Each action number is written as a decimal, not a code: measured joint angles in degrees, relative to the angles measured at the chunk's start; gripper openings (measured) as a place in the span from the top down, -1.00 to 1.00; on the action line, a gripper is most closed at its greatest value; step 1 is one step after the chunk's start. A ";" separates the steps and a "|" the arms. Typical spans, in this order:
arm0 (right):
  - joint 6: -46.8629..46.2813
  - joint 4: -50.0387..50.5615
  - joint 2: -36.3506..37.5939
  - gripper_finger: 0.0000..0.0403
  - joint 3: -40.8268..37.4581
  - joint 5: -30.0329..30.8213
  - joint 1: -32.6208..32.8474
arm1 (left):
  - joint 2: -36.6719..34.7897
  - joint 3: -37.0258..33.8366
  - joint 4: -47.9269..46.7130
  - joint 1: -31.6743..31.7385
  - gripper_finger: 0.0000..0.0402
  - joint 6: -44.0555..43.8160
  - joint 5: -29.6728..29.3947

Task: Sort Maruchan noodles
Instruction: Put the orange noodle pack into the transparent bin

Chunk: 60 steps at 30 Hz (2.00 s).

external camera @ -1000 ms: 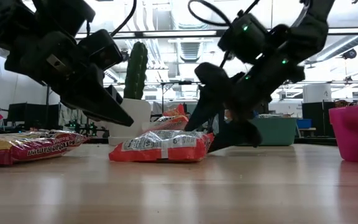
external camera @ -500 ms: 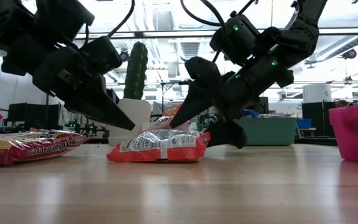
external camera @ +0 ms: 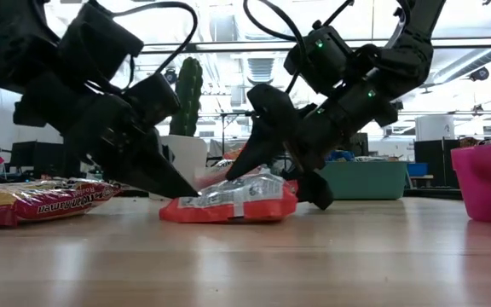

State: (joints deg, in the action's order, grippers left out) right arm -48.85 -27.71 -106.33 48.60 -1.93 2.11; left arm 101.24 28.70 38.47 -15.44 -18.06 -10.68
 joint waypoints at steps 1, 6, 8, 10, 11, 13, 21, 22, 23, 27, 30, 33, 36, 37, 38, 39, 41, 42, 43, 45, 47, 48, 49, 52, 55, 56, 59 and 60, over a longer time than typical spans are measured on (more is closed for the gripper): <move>0.01 -0.56 -0.16 -0.49 -0.01 0.10 0.00 | 0.66 0.42 0.09 0.00 0.57 -0.09 -0.02; 0.04 -1.11 -0.02 -0.38 -0.11 -0.57 0.00 | 1.63 1.64 -0.38 0.00 0.57 0.24 -0.11; -0.05 -1.15 0.05 -0.30 -0.11 -1.07 -0.02 | 1.63 1.73 -0.51 0.00 0.57 0.57 -0.09; -0.01 -1.20 0.05 -0.20 -0.11 -1.11 -0.02 | 1.65 1.73 -0.57 0.07 0.57 0.59 -0.08; -0.03 -1.23 0.05 -0.15 -0.11 -1.19 -0.02 | 1.65 1.73 -0.62 0.07 0.57 0.57 -0.07; 0.01 -1.31 0.05 -0.04 -0.11 -1.32 -0.02 | 1.65 1.73 -0.70 0.07 0.57 0.56 -0.04; 1.46 -1.33 0.36 0.39 -0.20 -2.82 -0.07 | 1.66 1.71 -0.78 0.07 0.57 0.54 0.07; 1.82 -1.35 0.39 0.43 -0.20 -2.99 -0.07 | 1.67 1.70 -0.78 0.07 0.57 0.56 0.09; 2.02 -1.33 0.58 0.47 -0.20 -3.07 -0.04 | 1.67 1.69 -0.76 0.07 0.57 0.54 0.09; 2.77 -1.53 1.53 0.62 -0.22 -3.50 0.00 | 1.13 1.63 -1.13 0.07 0.57 0.56 0.14; 4.14 -1.64 2.39 0.72 -0.22 -3.48 0.02 | -0.78 1.47 -2.91 0.07 0.57 1.57 0.30; 5.38 -1.75 3.42 0.82 -0.22 -3.40 0.02 | -4.06 1.40 -6.08 0.07 0.57 2.87 0.35; 6.47 -1.74 4.23 0.91 -0.20 -3.02 0.02 | -8.19 1.40 -10.28 0.07 0.57 3.85 0.33; 6.93 -1.54 4.58 0.93 -0.20 -2.98 0.02 | -9.76 1.40 -11.86 0.07 0.57 4.42 0.33; 7.71 -1.67 4.90 0.94 -0.21 -2.81 0.02 | -11.26 1.38 -12.75 0.07 0.57 5.04 0.31; 8.36 -1.77 5.36 0.95 -0.21 -2.68 0.00 | -12.88 1.38 -13.53 0.07 0.57 5.79 0.31; 9.50 -1.85 6.39 0.96 -0.18 -2.32 0.00 | -16.41 1.38 -15.67 0.07 0.57 7.53 0.29; 10.20 -1.94 6.95 0.96 -0.07 -1.82 0.00 | -18.26 1.38 -16.61 0.07 0.57 8.46 0.28; 11.33 -1.63 7.65 0.96 -0.07 -1.40 -0.02 | -20.05 1.38 -17.60 0.07 0.57 9.64 0.28; 14.11 -1.58 8.75 0.96 0.53 -1.06 -0.24 | -23.89 1.40 -18.78 0.07 0.57 12.32 0.27; 16.22 -1.50 10.45 0.96 1.21 -1.08 -0.89 | -27.72 1.40 -19.37 0.07 0.57 15.21 0.24; 17.38 -1.25 11.16 0.96 1.90 -1.06 -1.38 | -29.59 1.40 -19.50 0.07 0.57 16.83 0.24; 18.88 -1.02 11.81 0.96 2.69 -1.07 -2.04 | -31.52 1.40 -19.56 0.07 0.57 18.46 0.22; 25.38 2.51 13.83 0.96 5.43 -1.01 -4.30 | -37.14 1.40 -19.48 0.07 0.57 23.24 0.09; 32.58 6.21 14.94 0.96 9.22 -0.88 -6.98 | -42.58 1.45 -18.59 0.11 0.57 27.72 -0.81; 34.70 7.10 14.96 0.96 10.80 -0.80 -7.92 | -44.48 1.47 -18.69 0.12 0.57 29.13 -1.29; 42.74 11.50 14.94 0.96 16.09 1.36 -10.78 | -49.24 1.49 -18.00 0.24 0.57 32.56 -3.34; 45.88 13.15 14.52 0.96 18.05 2.83 -11.53 | -50.68 1.49 -18.11 0.24 0.57 33.46 -3.87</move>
State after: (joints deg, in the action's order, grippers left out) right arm -2.98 -14.56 -91.81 66.65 0.90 -9.42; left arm 50.56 30.20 20.36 -15.20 15.40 -14.55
